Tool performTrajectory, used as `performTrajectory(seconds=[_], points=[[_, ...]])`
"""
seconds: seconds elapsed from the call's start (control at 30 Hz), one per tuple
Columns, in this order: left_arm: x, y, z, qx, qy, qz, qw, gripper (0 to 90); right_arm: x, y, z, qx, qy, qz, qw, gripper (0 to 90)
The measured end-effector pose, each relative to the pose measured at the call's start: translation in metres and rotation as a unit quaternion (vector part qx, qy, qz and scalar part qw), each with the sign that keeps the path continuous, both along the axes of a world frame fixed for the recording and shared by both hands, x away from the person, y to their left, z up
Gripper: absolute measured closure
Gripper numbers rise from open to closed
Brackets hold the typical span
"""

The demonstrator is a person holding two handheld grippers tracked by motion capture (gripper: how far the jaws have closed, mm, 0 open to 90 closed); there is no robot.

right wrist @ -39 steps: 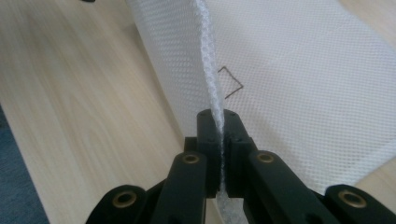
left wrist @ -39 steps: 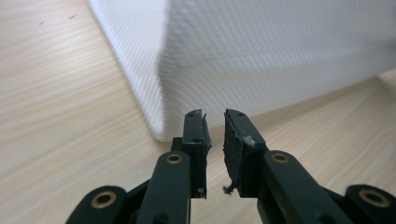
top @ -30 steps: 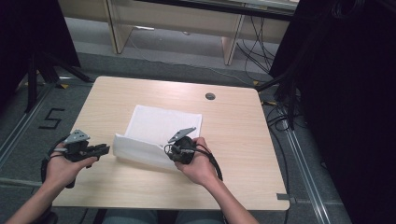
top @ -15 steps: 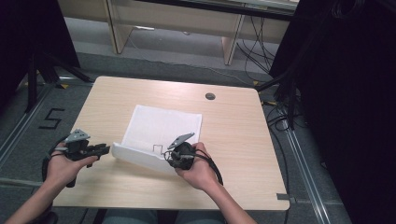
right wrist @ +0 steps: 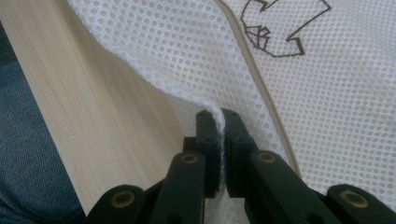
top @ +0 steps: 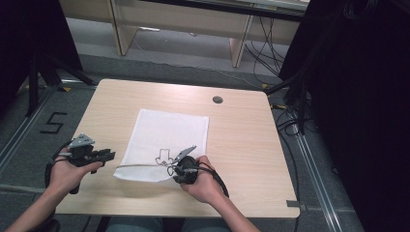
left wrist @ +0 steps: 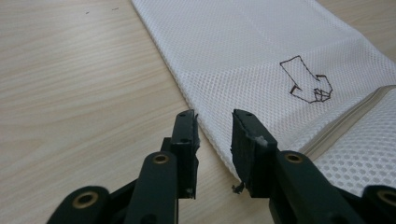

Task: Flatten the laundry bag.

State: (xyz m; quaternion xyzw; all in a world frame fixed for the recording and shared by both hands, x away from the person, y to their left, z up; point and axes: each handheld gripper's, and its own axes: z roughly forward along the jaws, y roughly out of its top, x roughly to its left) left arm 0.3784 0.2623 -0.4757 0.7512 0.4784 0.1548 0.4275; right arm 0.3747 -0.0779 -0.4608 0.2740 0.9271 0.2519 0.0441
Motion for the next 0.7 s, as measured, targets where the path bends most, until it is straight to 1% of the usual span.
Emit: performTrajectory(seconds=[0.03, 0.07, 0.1, 0.13, 0.17, 0.2, 0.23, 0.27, 0.3, 0.33, 0.37, 0.43, 0.47, 0.5, 0.53, 0.6, 0.63, 0.67, 0.7], points=[[0.0, -0.001, 0.0, -0.003, -0.004, -0.006, 1.0, 68.6, 0.0, 0.0, -0.001, -0.002, 0.005, -0.004, 1.0, 87.6], [0.0, -0.001, 0.0, -0.003, -0.004, -0.006, 1.0, 67.7, 0.0, 0.0, -0.001, -0.002, 0.005, -0.004, 1.0, 87.6], [0.0, -0.004, 0.0, -0.008, -0.009, -0.006, 0.9999, 66.3, 0.0, -0.001, -0.003, -0.007, 0.008, -0.004, 0.9999, 87.6], [0.0, -0.007, 0.0, 0.002, -0.014, -0.015, 0.9998, 64.9, 0.001, -0.001, -0.005, -0.006, 0.009, -0.002, 0.9999, 87.6], [0.0, -0.007, 0.0, 0.002, -0.014, -0.015, 0.9998, 63.5, 0.001, -0.001, -0.005, -0.006, 0.009, -0.002, 0.9999, 87.6], [0.0, -0.009, -0.001, -0.001, -0.021, -0.022, 0.9995, 63.5, 0.001, -0.001, -0.006, -0.008, 0.011, -0.004, 0.9999, 87.6], [-0.001, -0.013, 0.0, -0.007, -0.031, -0.031, 0.999, 60.1, 0.001, -0.002, -0.008, -0.012, 0.019, -0.011, 0.9997, 87.4], [0.0, -0.015, 0.0, -0.012, -0.034, -0.039, 0.9986, 58.7, 0.001, -0.002, -0.009, -0.01, 0.022, -0.013, 0.9996, 87.4], [0.0, -0.018, 0.001, -0.007, -0.037, -0.048, 0.9981, 57.5, 0.002, -0.002, -0.01, -0.01, 0.021, -0.014, 0.9996, 87.4], [0.0, -0.021, 0.0, -0.007, -0.04, -0.055, 0.9977, 56.6, 0.002, -0.003, -0.011, -0.011, 0.023, -0.016, 0.9995, 87.4], [0.0, -0.022, 0.0, 0.0, -0.038, -0.062, 0.9974, 55.7, 0.002, -0.002, -0.012, -0.01, 0.029, -0.017, 0.9994, 87.4], [-0.001, -0.028, -0.002, 0.004, -0.036, -0.075, 0.9965, 53.9, 0.003, -0.002, -0.015, -0.011, 0.025, -0.017, 0.9995, 87.3], [-0.001, -0.029, -0.002, 0.013, -0.033, -0.087, 0.9956, 52.7, 0.003, -0.002, -0.015, -0.011, 0.027, -0.017, 0.9994, 87.2], [-0.001, -0.031, -0.003, 0.008, -0.033, -0.091, 0.9953, 51.7, 0.003, -0.002, -0.015, -0.011, 0.026, -0.019, 0.9994, 87.2], [-0.001, -0.033, -0.003, 0.012, -0.036, -0.096, 0.9946, 51.0, 0.003, -0.002, -0.015, -0.012, 0.027, -0.022, 0.9993, 87.1], [-0.002, -0.036, -0.003, 0.008, -0.04, -0.103, 0.9938, 49.8, 0.004, -0.002, -0.016, -0.009, 0.028, -0.023, 0.9993, 86.8], [-0.003, -0.038, -0.002, 0.009, -0.041, -0.107, 0.9933, 49.3, 0.004, -0.002, -0.016, -0.01, 0.032, -0.032, 0.9989, 86.7], [-0.003, -0.04, -0.002, 0.006, -0.047, -0.113, 0.9925, 49.0, 0.004, -0.002, -0.017, -0.009, 0.037, -0.038, 0.9986, 86.6], [-0.003, -0.04, -0.002, 0.006, -0.047, -0.113, 0.9925, 48.8, 0.004, -0.002, -0.018, -0.011, 0.035, -0.041, 0.9985, 86.6]])
